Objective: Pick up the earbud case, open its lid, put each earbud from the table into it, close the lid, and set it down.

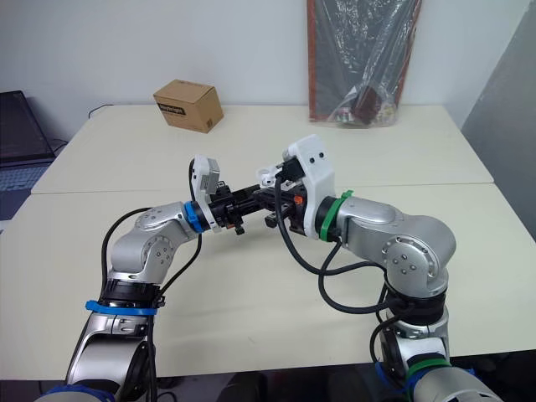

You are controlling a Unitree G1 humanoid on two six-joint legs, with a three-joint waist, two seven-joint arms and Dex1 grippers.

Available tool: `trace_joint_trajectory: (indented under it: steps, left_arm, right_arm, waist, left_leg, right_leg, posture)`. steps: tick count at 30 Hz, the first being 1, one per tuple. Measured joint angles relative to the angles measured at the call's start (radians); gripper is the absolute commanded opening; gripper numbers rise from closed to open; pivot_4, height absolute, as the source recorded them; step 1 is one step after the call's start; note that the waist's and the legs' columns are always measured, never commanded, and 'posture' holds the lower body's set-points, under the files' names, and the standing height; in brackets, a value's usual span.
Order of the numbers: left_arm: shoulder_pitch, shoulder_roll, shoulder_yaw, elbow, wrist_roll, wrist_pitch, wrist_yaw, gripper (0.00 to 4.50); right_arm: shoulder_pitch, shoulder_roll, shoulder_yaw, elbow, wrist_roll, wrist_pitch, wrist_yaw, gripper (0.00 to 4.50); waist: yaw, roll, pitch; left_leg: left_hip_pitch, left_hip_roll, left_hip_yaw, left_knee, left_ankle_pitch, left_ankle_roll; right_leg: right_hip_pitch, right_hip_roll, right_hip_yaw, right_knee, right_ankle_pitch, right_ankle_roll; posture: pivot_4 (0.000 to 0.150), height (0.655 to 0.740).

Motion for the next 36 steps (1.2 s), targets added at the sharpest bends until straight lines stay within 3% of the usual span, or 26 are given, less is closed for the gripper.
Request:
trace_joint_trajectory:
  steps: [5, 6, 9, 12, 19, 36]
  left_arm:
    - [-0.005, 0.014, 0.004, 0.031, 0.002, -0.021, -0.03, 0.79]
    - [-0.008, 0.043, 0.004, 0.038, -0.012, -0.02, -0.083, 0.79]
    - [-0.009, 0.128, 0.022, 0.056, -0.046, 0.003, -0.187, 0.79]
    - [-0.008, 0.165, 0.031, 0.047, -0.087, 0.046, -0.272, 0.79]
    - [-0.005, 0.179, 0.009, -0.032, -0.147, 0.123, -0.37, 0.79]
    - [0.01, 0.165, 0.009, -0.095, -0.154, 0.14, -0.338, 0.79]
  right_arm:
    - [0.014, -0.099, -0.05, -0.008, 0.02, 0.015, 0.041, 0.03]
    - [0.028, -0.237, -0.053, -0.013, 0.036, 0.025, 0.091, 0.03]
    - [0.102, -0.468, -0.037, 0.047, -0.034, -0.031, 0.163, 0.58]
    - [0.2, -0.585, 0.007, 0.187, -0.15, -0.133, 0.2, 1.68]
    - [0.281, -0.62, 0.071, 0.304, -0.267, -0.301, 0.284, 4.14]
    - [0.297, -0.558, 0.124, 0.489, -0.407, -0.448, 0.348, 4.14]
  waist:
    - [0.0, 0.0, 0.0]
    - [0.001, 0.0, 0.0]
    - [0.003, 0.0, 0.0]
    - [0.002, 0.0, 0.0]
    - [-0.007, 0.0, 0.0]
    - [-0.005, 0.0, 0.0]
  left_leg:
    - [0.0, 0.0, 0.0, 0.0, 0.0, 0.0]
    - [-0.001, 0.0, 0.0, 0.0, 0.0, 0.0]
    - [-0.001, -0.001, 0.0, 0.0, 0.0, 0.0]
    - [-0.001, -0.001, 0.001, 0.0, 0.0, 0.0]
    - [0.0, -0.001, 0.002, 0.0, 0.0, 0.0]
    - [0.001, -0.001, 0.002, 0.001, 0.0, 0.0]
  right_leg:
    - [0.0, 0.0, 0.0, 0.0, 0.0, 0.0]
    - [0.0, 0.0, -0.001, -0.002, 0.0, 0.0]
    - [0.0, -0.001, 0.0, -0.003, -0.002, 0.004]
    - [0.001, -0.001, 0.001, -0.003, -0.003, 0.004]
    - [0.0, 0.0, 0.001, -0.002, -0.003, 0.004]
    - [0.001, 0.0, 0.002, -0.002, -0.002, 0.004]
  posture:
    - [0.15, 0.74]
    - [0.15, 0.74]
    - [0.15, 0.74]
    - [0.15, 0.74]
    - [0.15, 0.74]
    - [0.15, 0.74]
